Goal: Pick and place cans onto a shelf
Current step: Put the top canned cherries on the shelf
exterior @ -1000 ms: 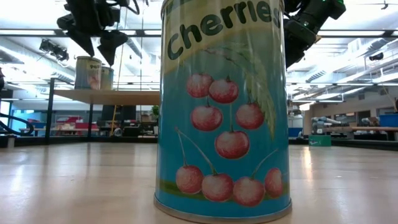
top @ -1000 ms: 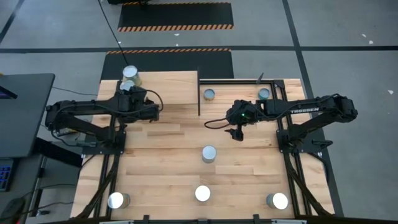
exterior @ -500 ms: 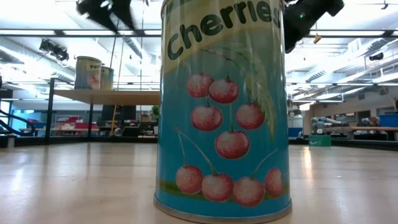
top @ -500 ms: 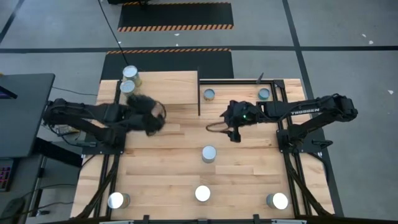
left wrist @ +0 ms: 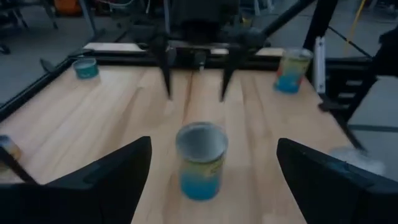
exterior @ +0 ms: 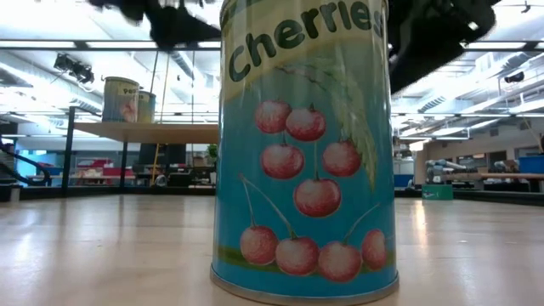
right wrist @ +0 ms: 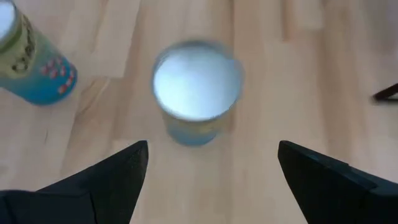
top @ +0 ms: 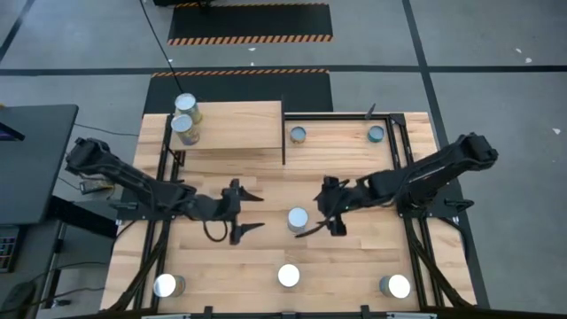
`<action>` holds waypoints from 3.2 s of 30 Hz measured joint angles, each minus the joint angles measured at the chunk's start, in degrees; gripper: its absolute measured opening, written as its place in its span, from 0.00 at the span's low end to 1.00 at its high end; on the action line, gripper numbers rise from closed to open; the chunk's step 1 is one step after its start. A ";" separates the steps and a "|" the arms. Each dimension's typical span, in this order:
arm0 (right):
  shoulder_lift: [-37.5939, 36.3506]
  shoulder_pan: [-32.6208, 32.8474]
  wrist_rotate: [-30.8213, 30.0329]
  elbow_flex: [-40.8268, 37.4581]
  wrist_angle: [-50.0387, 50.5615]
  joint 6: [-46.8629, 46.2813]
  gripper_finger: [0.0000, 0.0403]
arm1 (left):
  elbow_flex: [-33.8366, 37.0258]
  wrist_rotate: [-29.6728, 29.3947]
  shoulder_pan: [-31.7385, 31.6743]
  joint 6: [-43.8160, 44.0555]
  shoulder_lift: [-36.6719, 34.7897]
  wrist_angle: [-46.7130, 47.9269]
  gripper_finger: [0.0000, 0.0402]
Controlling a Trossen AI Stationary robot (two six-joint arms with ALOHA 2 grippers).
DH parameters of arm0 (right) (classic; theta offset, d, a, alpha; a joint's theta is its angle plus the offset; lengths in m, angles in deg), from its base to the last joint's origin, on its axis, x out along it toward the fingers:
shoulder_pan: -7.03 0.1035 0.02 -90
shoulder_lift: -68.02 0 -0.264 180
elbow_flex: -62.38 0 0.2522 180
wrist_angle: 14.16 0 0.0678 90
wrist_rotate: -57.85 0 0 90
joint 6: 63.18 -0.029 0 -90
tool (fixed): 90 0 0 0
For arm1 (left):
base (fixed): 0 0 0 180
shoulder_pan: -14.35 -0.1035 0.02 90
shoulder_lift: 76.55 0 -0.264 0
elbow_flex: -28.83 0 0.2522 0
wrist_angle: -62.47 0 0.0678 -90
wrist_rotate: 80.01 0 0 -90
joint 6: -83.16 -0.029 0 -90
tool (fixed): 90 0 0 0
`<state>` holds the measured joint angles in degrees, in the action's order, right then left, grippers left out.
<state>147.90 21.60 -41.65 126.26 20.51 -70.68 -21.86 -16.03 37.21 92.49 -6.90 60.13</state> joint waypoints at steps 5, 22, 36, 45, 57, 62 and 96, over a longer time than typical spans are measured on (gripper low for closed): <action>6.41 0.38 -2.50 -0.42 -0.62 -1.46 0.91 | 2.14 3.15 -4.11 -1.48 6.16 -9.31 0.88; 9.01 -2.39 -10.45 -0.36 -18.40 19.88 0.91 | 2.02 7.15 -8.04 -0.80 15.79 -13.87 0.88; 8.08 -3.25 -9.94 -0.36 -11.89 10.75 0.91 | 0.48 12.78 -10.98 -1.15 23.63 -22.19 0.88; 8.10 -3.52 -9.94 -0.36 -10.13 10.03 0.91 | -5.38 13.41 -10.44 -3.55 24.21 -17.40 0.76; 7.15 -3.31 -12.67 -0.36 -7.54 9.61 0.91 | -6.95 10.89 -9.19 -2.01 24.19 -16.36 0.65; 7.10 -3.40 -12.83 -0.36 -7.10 8.87 0.91 | -6.99 10.87 -9.26 -0.72 24.22 -14.31 0.85; 2.88 -3.41 -10.34 -0.36 -4.18 6.27 0.91 | -7.17 10.94 -14.01 0.81 26.77 -11.19 0.79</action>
<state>150.78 18.18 -51.98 125.90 16.32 -64.41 -29.04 -5.09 23.21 93.30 19.87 48.93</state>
